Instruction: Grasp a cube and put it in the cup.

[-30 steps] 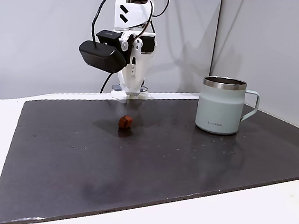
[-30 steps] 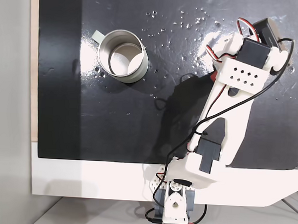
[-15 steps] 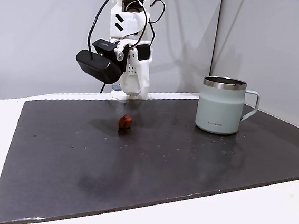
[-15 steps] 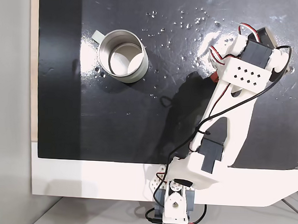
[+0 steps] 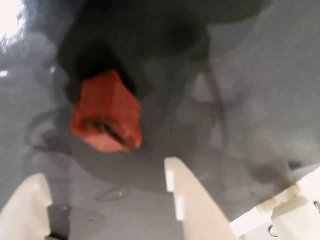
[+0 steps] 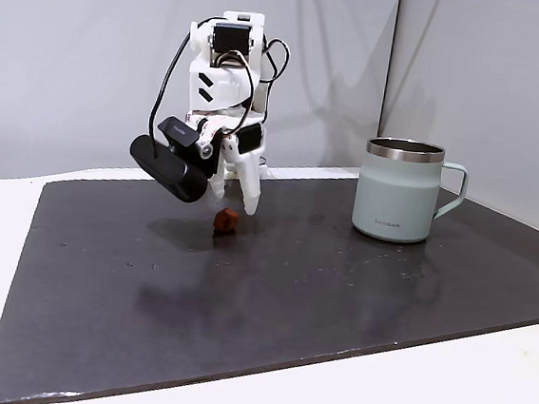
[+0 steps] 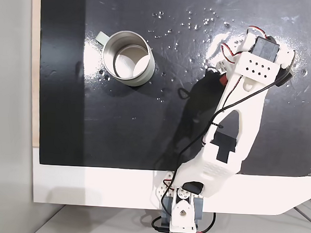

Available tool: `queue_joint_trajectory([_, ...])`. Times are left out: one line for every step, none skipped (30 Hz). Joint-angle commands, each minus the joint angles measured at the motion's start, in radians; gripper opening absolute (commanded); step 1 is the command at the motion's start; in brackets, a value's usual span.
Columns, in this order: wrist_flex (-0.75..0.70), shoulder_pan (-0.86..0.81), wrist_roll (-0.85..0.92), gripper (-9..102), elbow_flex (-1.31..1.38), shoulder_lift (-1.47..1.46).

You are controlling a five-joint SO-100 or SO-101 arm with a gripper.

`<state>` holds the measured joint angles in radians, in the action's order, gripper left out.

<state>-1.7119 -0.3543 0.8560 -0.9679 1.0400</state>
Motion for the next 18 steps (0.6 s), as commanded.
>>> queue_joint_trajectory([0.018,-0.008,0.002,26,0.005,0.000])
queue_joint_trajectory([0.021,-0.008,0.003,26,0.005,-0.008])
queue_joint_trajectory([0.025,-0.008,0.003,26,0.006,-0.014])
queue_joint_trajectory([0.028,-0.008,0.003,25,0.006,-0.021])
queue_joint_trajectory([0.031,-0.008,0.005,25,0.006,-0.028])
queue_joint_trajectory([0.034,-0.009,0.005,25,0.006,-0.035])
queue_joint_trajectory([0.037,-0.009,0.005,25,0.006,-0.040])
queue_joint_trajectory([0.040,-0.011,0.006,25,0.006,-0.046])
queue_joint_trajectory([0.043,-0.011,0.008,25,0.006,-0.052])
queue_joint_trajectory([0.046,-0.011,0.009,25,0.008,-0.058])
queue_joint_trajectory([0.049,-0.012,0.009,24,0.011,-0.064])
queue_joint_trajectory([0.049,-0.014,0.011,24,0.015,-0.074])
queue_joint_trajectory([0.049,-0.015,0.011,24,0.023,-0.081])
queue_joint_trajectory([0.049,-0.018,0.012,24,0.029,-0.089])
queue_joint_trajectory([0.049,-0.021,0.014,23,0.037,-0.095])
queue_joint_trajectory([0.048,-0.026,0.015,23,0.046,-0.103])
queue_joint_trajectory([0.046,-0.029,0.015,23,0.057,-0.109])
queue_joint_trajectory([0.040,-0.034,0.017,23,0.069,-0.117])
